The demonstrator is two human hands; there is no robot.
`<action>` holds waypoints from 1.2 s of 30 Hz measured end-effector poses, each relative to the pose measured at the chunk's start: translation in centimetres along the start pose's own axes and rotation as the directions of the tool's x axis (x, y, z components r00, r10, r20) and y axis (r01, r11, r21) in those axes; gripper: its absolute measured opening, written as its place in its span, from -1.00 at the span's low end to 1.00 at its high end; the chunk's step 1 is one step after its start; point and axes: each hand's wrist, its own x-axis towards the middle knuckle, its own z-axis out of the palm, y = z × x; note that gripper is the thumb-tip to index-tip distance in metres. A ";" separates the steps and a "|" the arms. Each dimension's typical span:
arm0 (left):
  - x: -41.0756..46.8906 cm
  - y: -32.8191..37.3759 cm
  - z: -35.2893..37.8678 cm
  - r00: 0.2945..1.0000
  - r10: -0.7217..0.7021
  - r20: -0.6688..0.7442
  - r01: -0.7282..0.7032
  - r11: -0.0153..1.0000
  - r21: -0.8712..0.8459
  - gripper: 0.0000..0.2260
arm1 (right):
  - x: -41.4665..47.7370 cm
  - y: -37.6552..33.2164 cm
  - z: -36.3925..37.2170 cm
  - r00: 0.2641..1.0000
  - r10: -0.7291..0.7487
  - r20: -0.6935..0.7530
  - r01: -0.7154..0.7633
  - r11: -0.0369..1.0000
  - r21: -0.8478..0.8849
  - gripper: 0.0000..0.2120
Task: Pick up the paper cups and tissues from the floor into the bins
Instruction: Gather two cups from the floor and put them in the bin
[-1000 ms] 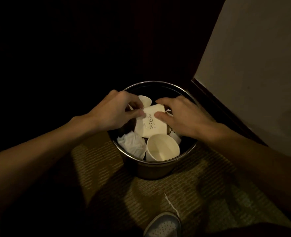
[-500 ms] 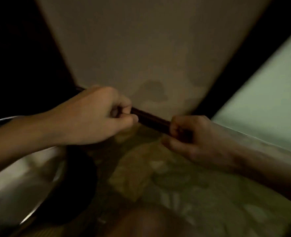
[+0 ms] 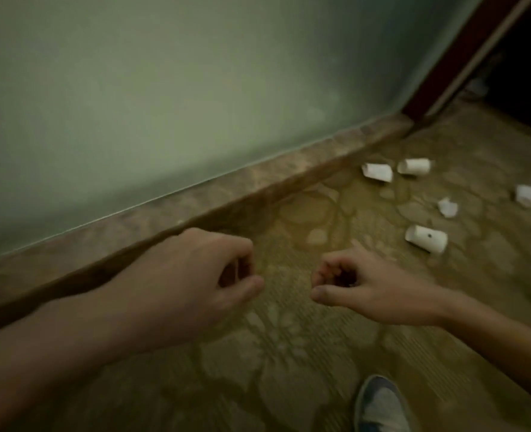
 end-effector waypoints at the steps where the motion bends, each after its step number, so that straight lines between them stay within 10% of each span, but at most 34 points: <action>1: 2.5 1.2 2.1 0.998 0.012 0.064 -0.011 1.000 -0.021 -0.71 | -1.0 2.9 -0.8 0.999 0.038 -0.037 -0.037 0.999 0.021 -0.92; 7: 18.8 8.6 14.9 0.965 0.013 0.263 0.023 0.991 -0.135 -0.84 | -3.5 21.8 -5.1 0.874 0.315 -0.371 -0.223 0.937 0.270 -0.96; 18: 41.7 20.2 35.4 0.898 -0.126 0.421 0.268 0.916 -0.298 -0.48 | -5.1 49.0 -10.5 0.347 0.809 -0.474 -0.277 0.572 0.772 -0.47; 28: 50.5 21.9 43.8 0.688 -0.289 0.665 0.623 0.706 -0.338 -0.34 | -1.2 56.8 -9.5 0.377 0.838 -0.394 -0.233 0.498 0.835 -0.74; 36: 53.8 22.5 32.2 0.618 -0.287 0.731 0.479 0.876 -0.061 -0.50 | 0.6 51.3 -16.4 0.519 0.813 -0.265 -0.028 0.326 0.945 -0.85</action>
